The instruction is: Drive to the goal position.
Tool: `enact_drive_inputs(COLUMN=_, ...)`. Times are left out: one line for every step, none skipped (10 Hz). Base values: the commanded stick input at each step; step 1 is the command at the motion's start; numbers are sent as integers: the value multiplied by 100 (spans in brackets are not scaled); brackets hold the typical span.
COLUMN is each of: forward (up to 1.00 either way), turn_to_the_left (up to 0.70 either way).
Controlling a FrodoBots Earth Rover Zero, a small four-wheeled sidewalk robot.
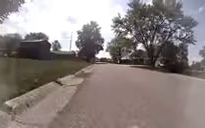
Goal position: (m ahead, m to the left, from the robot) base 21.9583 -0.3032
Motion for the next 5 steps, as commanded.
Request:
enact_drive_inputs(forward=100, turn_to_the_left=0)
enact_drive_inputs(forward=100, turn_to_the_left=0)
enact_drive_inputs(forward=100, turn_to_the_left=0)
enact_drive_inputs(forward=100, turn_to_the_left=0)
enact_drive_inputs(forward=100, turn_to_the_left=0)
